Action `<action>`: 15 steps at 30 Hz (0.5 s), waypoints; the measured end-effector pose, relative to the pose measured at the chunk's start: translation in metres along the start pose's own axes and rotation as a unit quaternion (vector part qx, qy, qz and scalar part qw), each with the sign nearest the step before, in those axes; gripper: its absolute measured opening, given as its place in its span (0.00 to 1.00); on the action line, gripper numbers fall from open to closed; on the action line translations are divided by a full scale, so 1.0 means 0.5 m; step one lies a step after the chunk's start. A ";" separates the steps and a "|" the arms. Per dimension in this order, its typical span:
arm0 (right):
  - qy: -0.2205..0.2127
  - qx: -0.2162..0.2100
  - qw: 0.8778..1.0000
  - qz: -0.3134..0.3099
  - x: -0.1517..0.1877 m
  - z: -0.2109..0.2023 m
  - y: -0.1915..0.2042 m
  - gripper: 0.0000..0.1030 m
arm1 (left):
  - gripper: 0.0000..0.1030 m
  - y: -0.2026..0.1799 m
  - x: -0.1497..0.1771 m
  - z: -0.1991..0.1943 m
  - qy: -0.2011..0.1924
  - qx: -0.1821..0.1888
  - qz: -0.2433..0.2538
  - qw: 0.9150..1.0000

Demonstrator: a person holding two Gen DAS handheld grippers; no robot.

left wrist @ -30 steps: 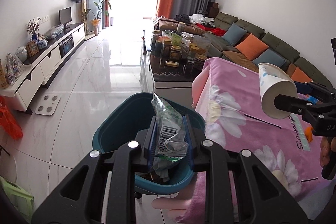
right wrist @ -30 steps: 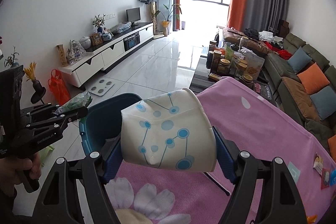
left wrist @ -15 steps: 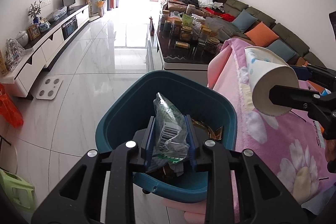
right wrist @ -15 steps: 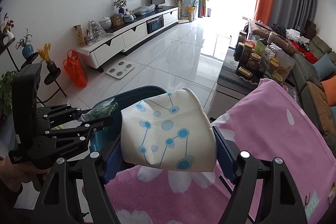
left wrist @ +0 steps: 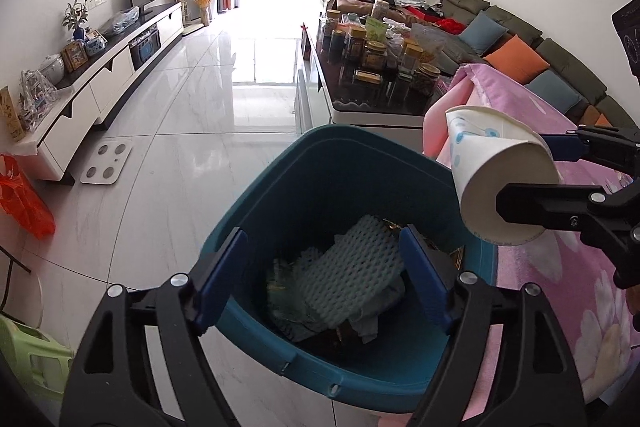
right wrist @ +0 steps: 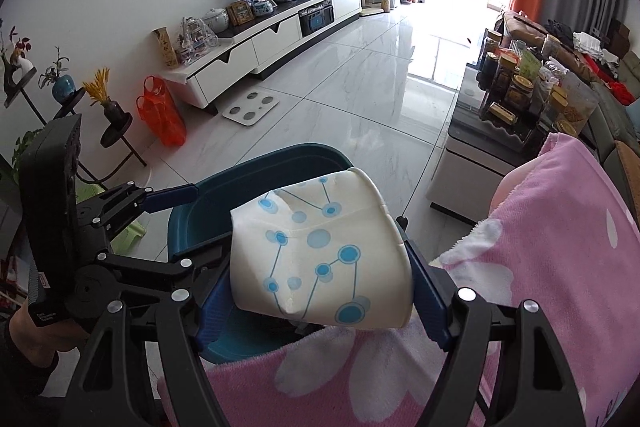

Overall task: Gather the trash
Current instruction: 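Carry the wrapper and paper cup to the teal bin and open both tools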

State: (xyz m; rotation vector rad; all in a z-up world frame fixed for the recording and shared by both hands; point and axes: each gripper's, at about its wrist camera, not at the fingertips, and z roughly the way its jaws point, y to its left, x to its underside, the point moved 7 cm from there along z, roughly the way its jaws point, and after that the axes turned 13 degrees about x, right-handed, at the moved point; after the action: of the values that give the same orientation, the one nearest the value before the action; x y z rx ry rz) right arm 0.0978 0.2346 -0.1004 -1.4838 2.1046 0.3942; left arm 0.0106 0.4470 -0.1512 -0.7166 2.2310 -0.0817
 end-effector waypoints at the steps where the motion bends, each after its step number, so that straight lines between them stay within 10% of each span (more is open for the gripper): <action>1: 0.002 -0.005 1.000 -0.002 -0.001 0.003 0.005 0.73 | 0.80 0.009 0.000 -0.007 -0.003 -0.007 -0.003 1.000; 15: 0.009 -0.016 1.000 -0.011 -0.001 0.012 0.039 0.82 | 0.85 0.073 0.015 -0.090 -0.036 -0.037 -0.031 0.998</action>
State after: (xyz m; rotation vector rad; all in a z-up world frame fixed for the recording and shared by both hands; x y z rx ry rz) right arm 0.0814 0.2451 -0.1065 -1.5328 2.1027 0.4084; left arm -0.0421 0.4665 -0.1350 -0.8167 2.1521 -0.0048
